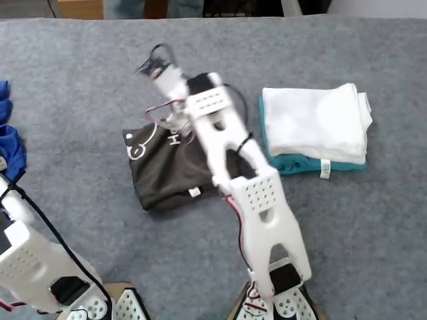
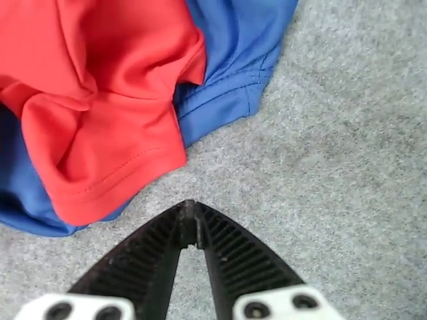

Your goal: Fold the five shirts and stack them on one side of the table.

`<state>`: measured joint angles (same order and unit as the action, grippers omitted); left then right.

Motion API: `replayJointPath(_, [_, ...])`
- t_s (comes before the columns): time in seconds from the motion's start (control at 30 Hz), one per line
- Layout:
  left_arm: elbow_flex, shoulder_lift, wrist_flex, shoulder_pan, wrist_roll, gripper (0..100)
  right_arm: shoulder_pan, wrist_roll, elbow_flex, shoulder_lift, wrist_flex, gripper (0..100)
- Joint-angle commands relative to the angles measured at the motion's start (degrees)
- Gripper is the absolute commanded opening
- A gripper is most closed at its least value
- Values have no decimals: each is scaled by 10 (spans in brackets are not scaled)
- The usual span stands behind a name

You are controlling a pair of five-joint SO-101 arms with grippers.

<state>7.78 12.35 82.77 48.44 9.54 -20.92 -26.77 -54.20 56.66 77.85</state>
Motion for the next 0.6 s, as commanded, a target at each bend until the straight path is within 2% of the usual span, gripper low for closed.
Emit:
replayJointPath(0.0, [2, -25, -4, 6, 2, 29, 62, 3, -116, 22, -9, 21])
replayJointPath(0.13, [2, -25, -6, 5, 2, 29, 90, 3, -224, 51, 3, 21])
replayJointPath(0.33, [3, -25, -7, -1, 2, 29, 82, 3, -337, 73, 68, 21])
replayJointPath(0.5, [5, -31, -4, -62, 2, 29, 35, 1, -419, 56, 238, 21])
replayJointPath(0.57, [10, -32, -4, -103, 2, 29, 37, 4, -414, 35, 236, 21])
